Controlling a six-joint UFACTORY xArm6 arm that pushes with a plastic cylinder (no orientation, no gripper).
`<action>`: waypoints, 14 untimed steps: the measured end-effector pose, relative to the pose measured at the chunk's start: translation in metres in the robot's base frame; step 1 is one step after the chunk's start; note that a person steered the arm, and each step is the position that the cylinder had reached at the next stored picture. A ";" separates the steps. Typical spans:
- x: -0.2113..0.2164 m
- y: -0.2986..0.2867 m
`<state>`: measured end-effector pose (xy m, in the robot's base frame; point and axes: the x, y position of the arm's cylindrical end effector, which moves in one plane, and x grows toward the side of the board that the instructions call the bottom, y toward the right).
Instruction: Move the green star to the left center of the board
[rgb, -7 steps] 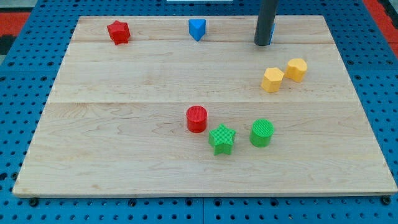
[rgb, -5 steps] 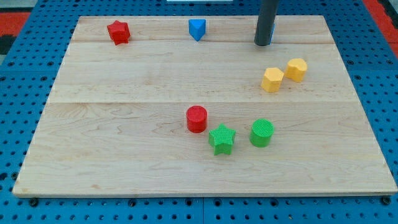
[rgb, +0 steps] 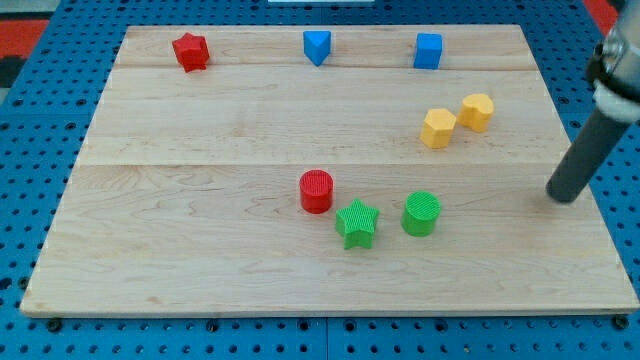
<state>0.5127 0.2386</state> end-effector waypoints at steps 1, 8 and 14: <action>0.028 -0.083; -0.093 -0.317; -0.087 -0.388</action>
